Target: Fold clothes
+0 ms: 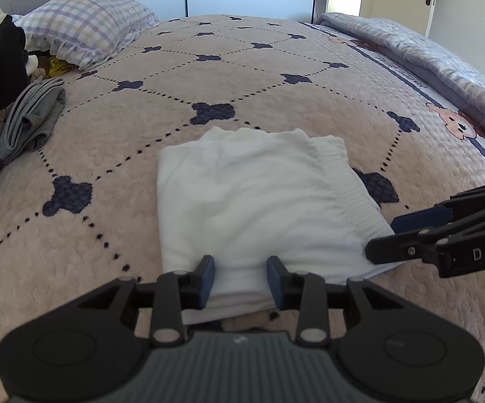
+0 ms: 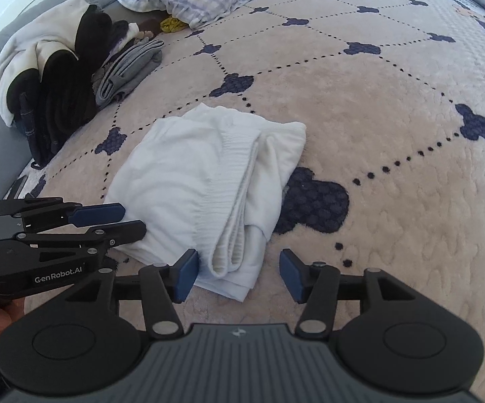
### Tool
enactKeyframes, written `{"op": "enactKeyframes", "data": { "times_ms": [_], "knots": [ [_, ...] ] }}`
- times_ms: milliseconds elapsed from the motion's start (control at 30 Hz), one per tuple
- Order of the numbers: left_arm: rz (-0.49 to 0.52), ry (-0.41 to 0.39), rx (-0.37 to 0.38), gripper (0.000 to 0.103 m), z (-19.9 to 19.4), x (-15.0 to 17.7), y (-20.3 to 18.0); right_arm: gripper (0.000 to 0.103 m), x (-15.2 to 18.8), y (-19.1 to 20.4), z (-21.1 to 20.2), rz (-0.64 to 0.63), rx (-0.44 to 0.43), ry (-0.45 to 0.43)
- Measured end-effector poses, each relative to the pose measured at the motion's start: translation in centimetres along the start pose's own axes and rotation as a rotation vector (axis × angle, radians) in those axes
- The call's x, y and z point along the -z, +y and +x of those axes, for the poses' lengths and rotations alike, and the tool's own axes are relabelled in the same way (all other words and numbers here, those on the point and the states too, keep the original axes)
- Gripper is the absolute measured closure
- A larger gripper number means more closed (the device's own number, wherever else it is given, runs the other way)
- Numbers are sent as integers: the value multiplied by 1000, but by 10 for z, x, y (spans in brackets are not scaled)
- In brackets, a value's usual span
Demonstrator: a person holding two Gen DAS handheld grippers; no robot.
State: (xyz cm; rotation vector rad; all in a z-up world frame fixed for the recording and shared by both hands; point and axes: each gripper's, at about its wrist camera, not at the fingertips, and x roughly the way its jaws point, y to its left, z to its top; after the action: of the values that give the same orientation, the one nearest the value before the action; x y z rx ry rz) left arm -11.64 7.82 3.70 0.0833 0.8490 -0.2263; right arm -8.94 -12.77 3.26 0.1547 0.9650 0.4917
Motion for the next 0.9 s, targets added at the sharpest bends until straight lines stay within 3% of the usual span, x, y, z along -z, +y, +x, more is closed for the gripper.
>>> {"op": "enactKeyframes", "data": {
  "times_ms": [133, 333, 533, 667, 900],
  "knots": [
    [-40, -6, 26, 63, -8, -4, 7, 46, -2, -9, -2, 69, -40, 1],
    [-178, -101, 16, 49, -34, -18, 50, 43, -8, -35, -16, 266, -123, -75],
    [-356, -34, 71, 46, -8, -15, 87, 40, -10, -61, -9, 486, -255, -100],
    [-415, -29, 124, 42, 3, -13, 90, 38, -14, -54, -6, 462, -252, -98],
    [-427, -23, 114, 36, 21, -12, 89, 36, -10, -50, 9, 428, -224, -69]
  ]
}}
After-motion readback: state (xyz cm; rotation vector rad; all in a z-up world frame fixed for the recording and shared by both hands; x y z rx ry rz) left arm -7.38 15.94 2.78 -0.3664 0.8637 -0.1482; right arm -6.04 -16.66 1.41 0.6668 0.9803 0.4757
